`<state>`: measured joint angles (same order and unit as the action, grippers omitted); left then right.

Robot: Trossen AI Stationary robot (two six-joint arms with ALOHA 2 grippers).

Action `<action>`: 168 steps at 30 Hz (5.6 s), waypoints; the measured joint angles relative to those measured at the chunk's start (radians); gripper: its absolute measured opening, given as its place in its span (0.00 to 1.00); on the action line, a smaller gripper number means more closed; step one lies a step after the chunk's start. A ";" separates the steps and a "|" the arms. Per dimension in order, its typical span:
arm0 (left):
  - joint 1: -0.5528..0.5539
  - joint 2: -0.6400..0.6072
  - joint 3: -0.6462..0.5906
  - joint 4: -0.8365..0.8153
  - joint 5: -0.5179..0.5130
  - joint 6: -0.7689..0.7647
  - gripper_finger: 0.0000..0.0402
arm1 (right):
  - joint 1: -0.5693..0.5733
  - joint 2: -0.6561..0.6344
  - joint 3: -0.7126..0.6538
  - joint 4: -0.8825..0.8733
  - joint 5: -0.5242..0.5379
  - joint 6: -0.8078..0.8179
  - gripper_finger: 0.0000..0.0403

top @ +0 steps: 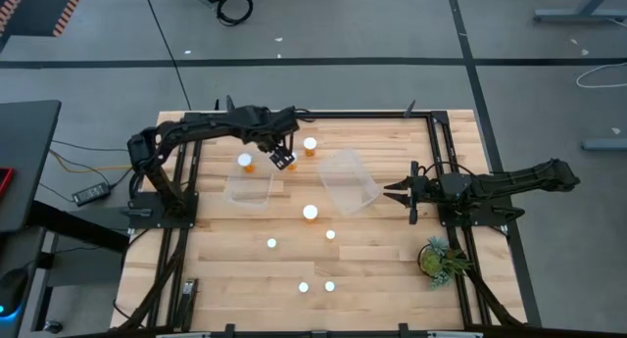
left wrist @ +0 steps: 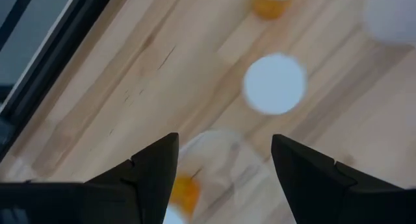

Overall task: Pick and place medicine bottles into bin by pill shape (circle, oval)
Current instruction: Put the large orange pill bottle into the left transparent bin

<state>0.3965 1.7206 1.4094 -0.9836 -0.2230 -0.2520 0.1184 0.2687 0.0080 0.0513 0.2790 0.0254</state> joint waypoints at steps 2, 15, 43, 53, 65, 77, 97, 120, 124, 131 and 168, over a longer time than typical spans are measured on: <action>-0.005 0.000 0.000 0.021 0.008 -0.010 0.63 | 0.000 0.000 0.000 0.000 0.000 0.000 0.23; 0.032 0.000 0.000 0.166 0.118 -0.025 0.59 | 0.000 0.000 0.000 0.000 0.000 0.000 0.23; 0.007 0.114 0.000 0.275 0.156 0.087 0.83 | 0.000 0.005 0.000 0.001 0.000 0.000 0.23; 0.003 0.194 0.000 0.222 0.148 0.120 0.95 | 0.000 0.012 0.000 0.001 0.000 0.000 0.23; 0.003 0.208 0.000 0.200 0.132 0.156 0.88 | 0.000 0.012 0.000 0.001 0.000 0.000 0.23; -0.004 0.208 0.000 0.191 0.104 0.167 0.68 | 0.000 0.012 0.000 0.001 0.000 0.000 0.23; -0.010 0.198 0.034 0.132 0.148 0.158 0.56 | 0.000 0.012 0.000 0.000 0.000 0.000 0.23; -0.201 0.195 0.442 -0.386 0.145 0.042 0.55 | 0.000 0.012 0.000 0.000 0.000 0.000 0.23; -0.243 0.195 0.408 -0.449 0.139 0.002 0.56 | 0.000 0.012 0.000 0.000 0.000 0.000 0.23; -0.302 0.196 0.381 -0.554 0.121 -0.066 0.54 | 0.000 0.012 0.000 0.000 0.000 0.000 0.23; -0.443 -0.147 -0.180 -0.342 -0.085 -0.291 0.55 | 0.000 0.012 0.000 0.000 0.000 0.000 0.23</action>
<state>-0.0460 1.5735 1.2293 -1.3254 -0.3085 -0.5431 0.1183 0.2806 0.0082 0.0517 0.2790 0.0254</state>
